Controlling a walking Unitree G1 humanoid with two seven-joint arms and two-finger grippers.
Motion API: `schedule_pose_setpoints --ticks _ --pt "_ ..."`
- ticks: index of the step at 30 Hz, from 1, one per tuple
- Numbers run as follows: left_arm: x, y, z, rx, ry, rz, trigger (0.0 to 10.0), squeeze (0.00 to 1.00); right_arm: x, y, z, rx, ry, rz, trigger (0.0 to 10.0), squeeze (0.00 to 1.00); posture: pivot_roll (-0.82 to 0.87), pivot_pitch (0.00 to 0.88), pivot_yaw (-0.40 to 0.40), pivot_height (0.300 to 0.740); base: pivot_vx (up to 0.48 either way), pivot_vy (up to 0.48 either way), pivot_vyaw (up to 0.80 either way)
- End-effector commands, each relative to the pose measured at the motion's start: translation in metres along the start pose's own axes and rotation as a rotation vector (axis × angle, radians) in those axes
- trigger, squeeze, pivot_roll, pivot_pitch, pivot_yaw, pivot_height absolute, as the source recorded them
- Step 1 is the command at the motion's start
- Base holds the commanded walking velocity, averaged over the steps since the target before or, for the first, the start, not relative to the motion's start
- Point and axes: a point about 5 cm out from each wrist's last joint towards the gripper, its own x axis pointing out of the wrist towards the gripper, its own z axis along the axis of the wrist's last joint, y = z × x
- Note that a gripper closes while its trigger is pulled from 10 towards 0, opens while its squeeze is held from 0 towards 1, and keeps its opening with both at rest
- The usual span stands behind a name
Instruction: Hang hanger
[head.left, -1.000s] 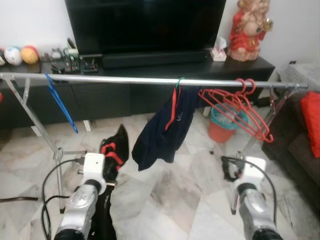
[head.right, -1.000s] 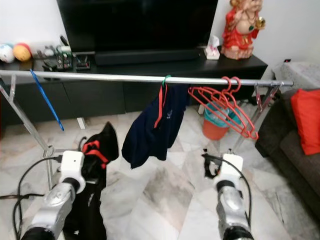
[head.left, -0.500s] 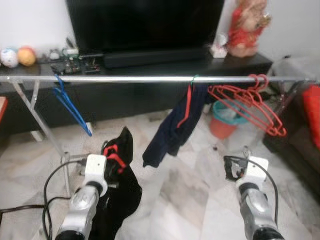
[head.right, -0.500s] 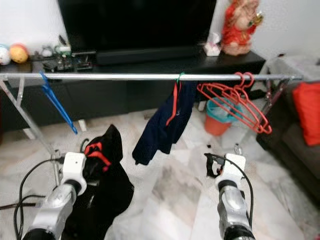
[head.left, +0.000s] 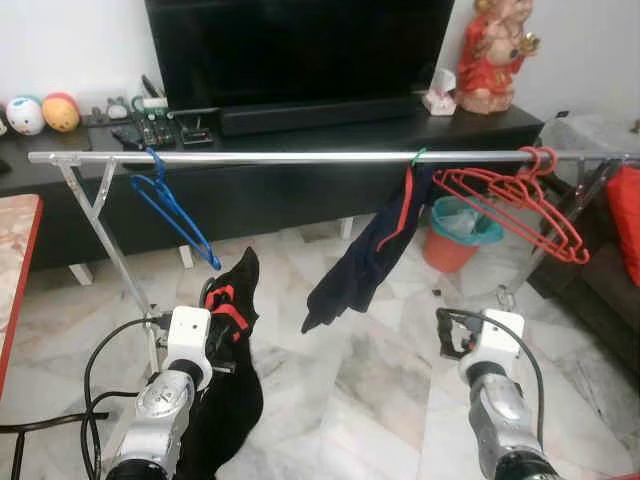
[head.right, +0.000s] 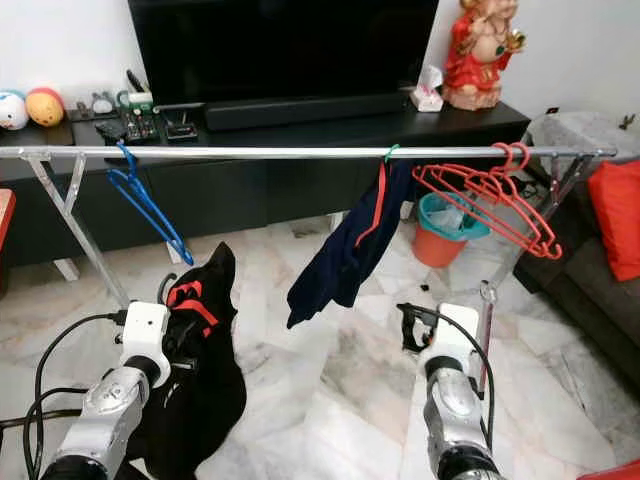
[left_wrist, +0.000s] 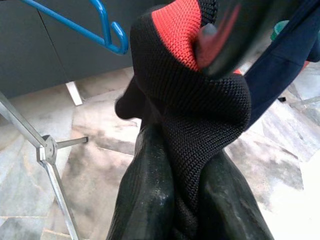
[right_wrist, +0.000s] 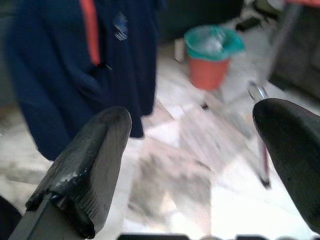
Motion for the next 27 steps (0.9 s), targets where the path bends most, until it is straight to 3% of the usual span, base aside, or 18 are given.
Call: schedule_pose_setpoints --ticks 1,6,12,16,20,27 --pt "0.002 -0.002 0.014 0.011 -0.080 -0.003 10.0 0.00 -0.006 -0.013 -0.013 0.016 0.070 -0.060 10.0 0.00 0.12 0.000 -0.042 0.740 0.000 0.000 0.00" --pt "0.002 -0.002 0.018 0.001 -0.103 -0.001 10.0 0.00 -0.025 -0.023 -0.049 -0.036 0.236 -0.072 10.0 0.00 0.11 0.000 -0.037 0.740 0.000 0.000 0.00" --pt "0.002 -0.002 0.018 -0.002 -0.103 -0.003 10.0 0.00 -0.051 -0.026 -0.087 -0.189 0.430 -0.039 10.0 0.00 0.11 0.000 -0.034 0.740 0.000 0.000 0.00" --pt "0.002 -0.001 0.019 -0.002 -0.104 -0.001 10.0 0.00 -0.069 -0.031 -0.107 -0.175 0.525 -0.065 10.0 0.00 0.11 0.000 -0.027 0.740 0.000 0.000 0.00" --pt "0.002 0.000 0.020 0.002 -0.108 0.000 10.0 0.00 -0.091 -0.027 -0.130 -0.217 0.646 -0.015 10.0 0.00 0.11 0.000 -0.023 0.740 0.000 0.000 0.00" --pt "0.005 -0.001 0.033 0.019 -0.162 -0.010 10.0 0.00 -0.103 -0.023 -0.142 -0.194 0.719 0.007 10.0 0.00 0.11 0.000 -0.016 0.740 0.078 0.000 0.00"
